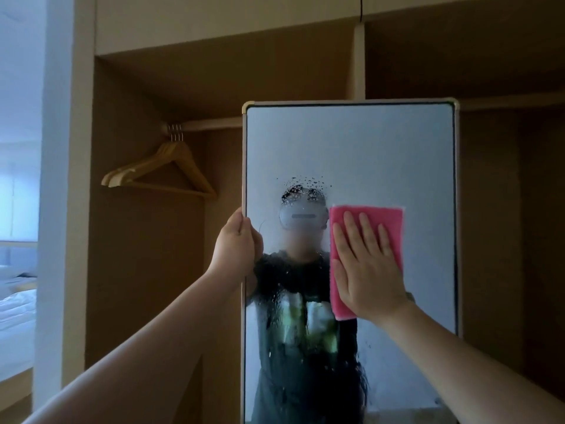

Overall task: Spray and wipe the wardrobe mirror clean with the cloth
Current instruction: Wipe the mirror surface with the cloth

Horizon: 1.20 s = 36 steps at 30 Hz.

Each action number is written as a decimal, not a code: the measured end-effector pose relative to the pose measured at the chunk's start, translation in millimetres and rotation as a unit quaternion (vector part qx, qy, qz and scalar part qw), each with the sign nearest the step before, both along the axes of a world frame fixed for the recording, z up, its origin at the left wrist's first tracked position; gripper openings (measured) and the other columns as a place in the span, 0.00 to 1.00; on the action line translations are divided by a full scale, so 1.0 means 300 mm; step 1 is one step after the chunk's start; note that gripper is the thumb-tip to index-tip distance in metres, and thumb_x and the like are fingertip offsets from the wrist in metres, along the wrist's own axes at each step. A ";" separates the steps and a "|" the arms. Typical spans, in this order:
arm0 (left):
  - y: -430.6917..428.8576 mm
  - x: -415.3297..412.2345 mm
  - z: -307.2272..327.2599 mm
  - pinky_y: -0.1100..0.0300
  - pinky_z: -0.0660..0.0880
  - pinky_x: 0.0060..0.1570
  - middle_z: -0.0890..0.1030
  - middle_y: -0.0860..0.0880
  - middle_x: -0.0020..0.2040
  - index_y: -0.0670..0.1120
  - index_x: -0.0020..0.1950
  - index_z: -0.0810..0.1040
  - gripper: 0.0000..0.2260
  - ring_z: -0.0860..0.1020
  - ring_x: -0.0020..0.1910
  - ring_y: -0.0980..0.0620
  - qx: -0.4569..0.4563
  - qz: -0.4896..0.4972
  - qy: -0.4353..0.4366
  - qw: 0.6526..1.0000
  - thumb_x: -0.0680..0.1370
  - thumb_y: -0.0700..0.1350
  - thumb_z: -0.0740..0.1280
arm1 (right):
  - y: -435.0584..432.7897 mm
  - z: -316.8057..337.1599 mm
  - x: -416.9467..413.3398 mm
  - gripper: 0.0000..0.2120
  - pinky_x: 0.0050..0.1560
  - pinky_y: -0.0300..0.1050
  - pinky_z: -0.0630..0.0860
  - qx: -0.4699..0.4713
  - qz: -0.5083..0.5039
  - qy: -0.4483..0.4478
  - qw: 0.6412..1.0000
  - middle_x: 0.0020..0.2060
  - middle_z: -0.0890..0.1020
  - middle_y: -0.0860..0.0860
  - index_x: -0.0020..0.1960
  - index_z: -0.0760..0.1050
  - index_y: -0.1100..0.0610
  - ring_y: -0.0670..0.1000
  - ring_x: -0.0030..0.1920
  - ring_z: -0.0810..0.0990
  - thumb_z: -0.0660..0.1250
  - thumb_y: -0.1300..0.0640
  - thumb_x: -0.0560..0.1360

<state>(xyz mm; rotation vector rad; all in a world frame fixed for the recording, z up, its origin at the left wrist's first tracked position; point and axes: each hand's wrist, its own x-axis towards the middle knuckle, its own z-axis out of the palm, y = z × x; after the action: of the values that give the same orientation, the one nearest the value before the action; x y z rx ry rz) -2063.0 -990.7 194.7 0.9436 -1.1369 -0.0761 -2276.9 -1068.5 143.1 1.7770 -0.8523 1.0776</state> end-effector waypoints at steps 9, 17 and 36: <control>-0.020 0.014 -0.004 0.74 0.64 0.19 0.68 0.58 0.20 0.40 0.41 0.67 0.12 0.70 0.20 0.63 0.007 0.003 0.003 1.000 0.83 0.41 0.53 | 0.021 0.116 0.011 0.27 0.75 0.61 0.50 -0.007 0.009 0.044 0.999 0.75 0.62 0.58 0.76 0.60 0.59 0.61 0.75 0.59 0.50 0.49 0.80; -0.016 0.012 -0.007 0.75 0.64 0.20 0.69 0.59 0.20 0.42 0.41 0.67 0.12 0.69 0.20 0.64 -0.005 -0.004 -0.018 1.000 0.83 0.40 0.52 | 0.025 0.293 0.046 0.28 0.76 0.60 0.49 -0.023 0.001 0.078 0.997 0.76 0.62 0.56 0.76 0.60 0.57 0.59 0.76 0.59 0.49 0.47 0.79; 0.048 0.051 0.007 0.70 0.71 0.28 0.74 0.44 0.35 0.39 0.51 0.70 0.08 0.74 0.30 0.56 0.064 0.026 -0.143 0.987 0.83 0.40 0.53 | 0.042 0.606 0.121 0.29 0.74 0.59 0.43 -0.023 -0.016 0.020 0.999 0.77 0.58 0.56 0.78 0.55 0.55 0.60 0.76 0.55 0.45 0.46 0.79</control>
<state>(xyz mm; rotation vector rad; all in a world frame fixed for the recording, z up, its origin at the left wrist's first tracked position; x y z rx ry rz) -2047.6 -976.2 196.8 1.1226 -1.3832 0.0306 -2240.6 -1055.7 325.0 1.7358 -0.8224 1.0290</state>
